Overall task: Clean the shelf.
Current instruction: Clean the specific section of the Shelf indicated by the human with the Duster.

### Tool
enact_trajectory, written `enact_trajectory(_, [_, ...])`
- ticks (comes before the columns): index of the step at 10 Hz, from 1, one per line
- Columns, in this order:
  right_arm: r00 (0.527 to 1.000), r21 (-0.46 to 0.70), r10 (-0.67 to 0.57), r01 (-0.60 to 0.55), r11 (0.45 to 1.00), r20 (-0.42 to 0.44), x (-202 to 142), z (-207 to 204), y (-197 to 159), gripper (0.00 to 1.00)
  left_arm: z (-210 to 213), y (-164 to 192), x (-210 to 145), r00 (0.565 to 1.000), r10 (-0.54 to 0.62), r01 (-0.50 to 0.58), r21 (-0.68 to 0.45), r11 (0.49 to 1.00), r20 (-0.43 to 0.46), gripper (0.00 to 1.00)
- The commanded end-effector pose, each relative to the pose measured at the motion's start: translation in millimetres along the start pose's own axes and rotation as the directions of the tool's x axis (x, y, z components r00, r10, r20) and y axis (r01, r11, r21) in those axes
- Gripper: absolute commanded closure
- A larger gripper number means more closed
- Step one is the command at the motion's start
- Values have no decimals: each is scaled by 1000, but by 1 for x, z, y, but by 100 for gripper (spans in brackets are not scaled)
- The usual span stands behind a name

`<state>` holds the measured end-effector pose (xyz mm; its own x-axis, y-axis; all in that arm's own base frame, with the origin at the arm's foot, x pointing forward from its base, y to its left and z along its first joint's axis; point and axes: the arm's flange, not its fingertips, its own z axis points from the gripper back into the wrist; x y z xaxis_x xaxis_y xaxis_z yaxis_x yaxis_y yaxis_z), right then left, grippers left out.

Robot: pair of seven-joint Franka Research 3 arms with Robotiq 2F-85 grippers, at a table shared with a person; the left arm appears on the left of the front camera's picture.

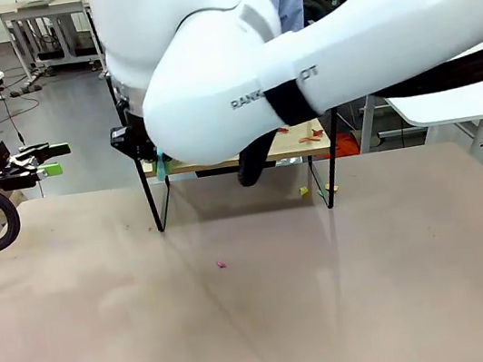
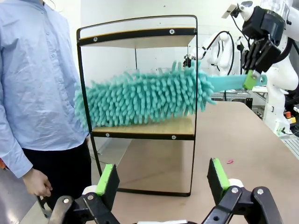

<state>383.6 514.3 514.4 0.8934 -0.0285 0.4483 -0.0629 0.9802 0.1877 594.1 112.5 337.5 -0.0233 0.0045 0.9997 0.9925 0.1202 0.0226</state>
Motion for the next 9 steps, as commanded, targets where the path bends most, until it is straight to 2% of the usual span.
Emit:
enact_trajectory(1, [1000,-26,-18,18,999,-1,0,-11,17,87,0,-1,4,1000,0,0,1,1000,1,0])
enact_trajectory(3, [999,-38,-31,30,999,-28,-3,-21,12,87,0,-1,4,1000,0,0,1,1000,1,0])
enact_trajectory(4, [1000,-15,6,-7,1000,-24,-4,-20,8,87,0,-1,4,1000,0,0,1,1000,1,0])
enact_trajectory(8, [1000,-27,7,-8,1000,-25,-5,-24,9,87,0,-1,4,1000,0,0,1,1000,1,0])
enact_trajectory(9, [998,-44,-25,22,999,-59,1,-25,-13,87,0,-1,4,1000,0,0,1,1000,1,0])
